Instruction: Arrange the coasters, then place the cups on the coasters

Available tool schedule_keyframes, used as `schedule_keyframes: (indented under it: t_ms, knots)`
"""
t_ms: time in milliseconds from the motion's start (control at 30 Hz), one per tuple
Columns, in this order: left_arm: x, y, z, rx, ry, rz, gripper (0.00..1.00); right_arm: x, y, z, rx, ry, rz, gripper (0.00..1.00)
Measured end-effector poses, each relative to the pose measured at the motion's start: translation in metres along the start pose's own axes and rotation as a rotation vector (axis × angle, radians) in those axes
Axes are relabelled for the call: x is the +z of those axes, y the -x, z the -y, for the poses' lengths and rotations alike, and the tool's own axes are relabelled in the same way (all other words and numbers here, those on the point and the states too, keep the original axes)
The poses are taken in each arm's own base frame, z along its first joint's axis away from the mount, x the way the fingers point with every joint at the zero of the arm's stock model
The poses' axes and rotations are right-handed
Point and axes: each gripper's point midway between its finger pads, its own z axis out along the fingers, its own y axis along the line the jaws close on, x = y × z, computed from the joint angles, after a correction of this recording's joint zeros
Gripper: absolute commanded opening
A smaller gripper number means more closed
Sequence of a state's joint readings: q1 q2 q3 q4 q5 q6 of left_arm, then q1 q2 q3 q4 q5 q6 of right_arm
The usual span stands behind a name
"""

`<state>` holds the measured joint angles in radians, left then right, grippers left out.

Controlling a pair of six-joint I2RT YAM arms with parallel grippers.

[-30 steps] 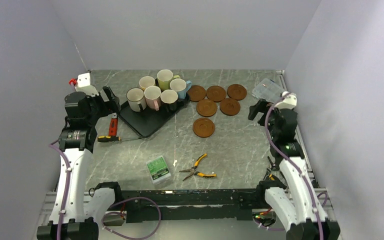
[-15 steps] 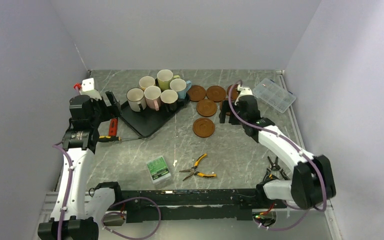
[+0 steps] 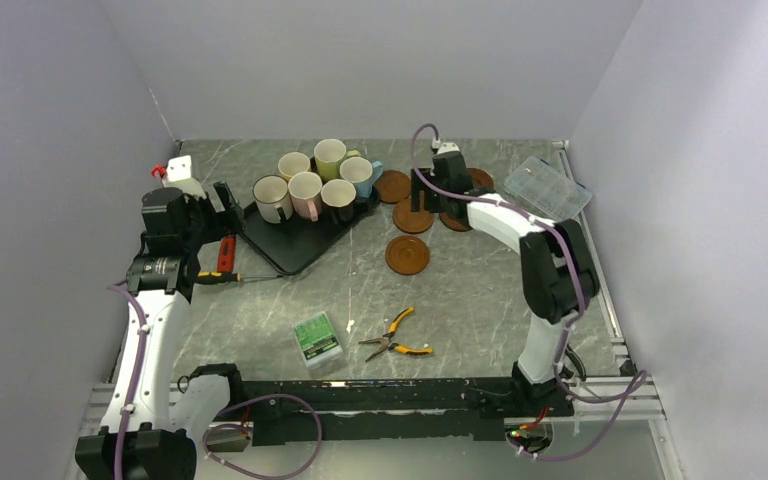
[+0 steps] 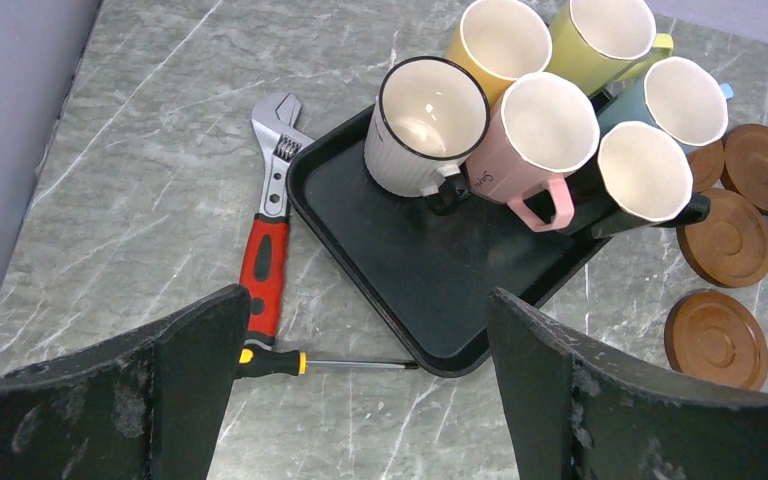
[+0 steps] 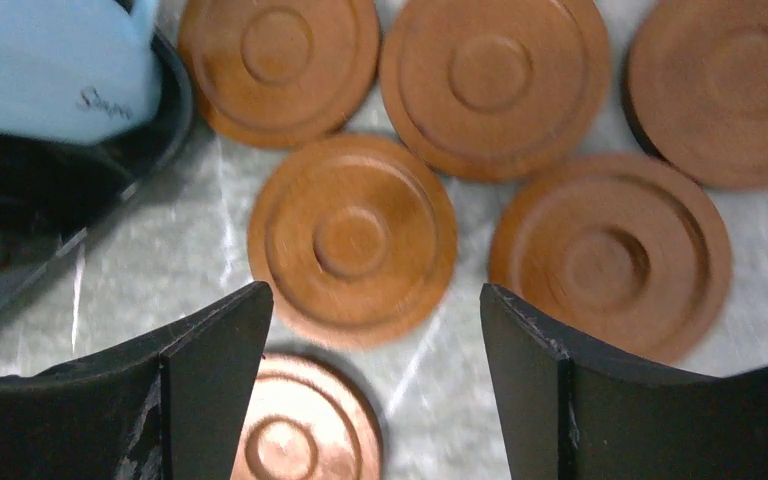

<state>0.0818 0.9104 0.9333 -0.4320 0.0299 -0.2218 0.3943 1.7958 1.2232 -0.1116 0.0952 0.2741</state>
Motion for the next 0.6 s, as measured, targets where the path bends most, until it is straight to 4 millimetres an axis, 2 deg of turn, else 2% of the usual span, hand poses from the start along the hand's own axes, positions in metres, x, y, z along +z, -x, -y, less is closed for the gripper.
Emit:
schedule_keyframes:
  t_ms: [233,433,600]
  knots:
    - [0.001,-0.001,0.002,-0.001,-0.010,-0.006,0.94,0.058,0.014,-0.037,-0.046,0.093,-0.012,0.74]
    - [0.004,-0.004,0.003,0.000,-0.017,-0.021,0.94,0.094,0.025,-0.054,-0.073,0.123,-0.008,0.73]
    - [0.004,-0.005,0.004,0.000,-0.022,-0.024,0.94,0.116,0.030,-0.059,-0.092,0.131,-0.008,0.72]
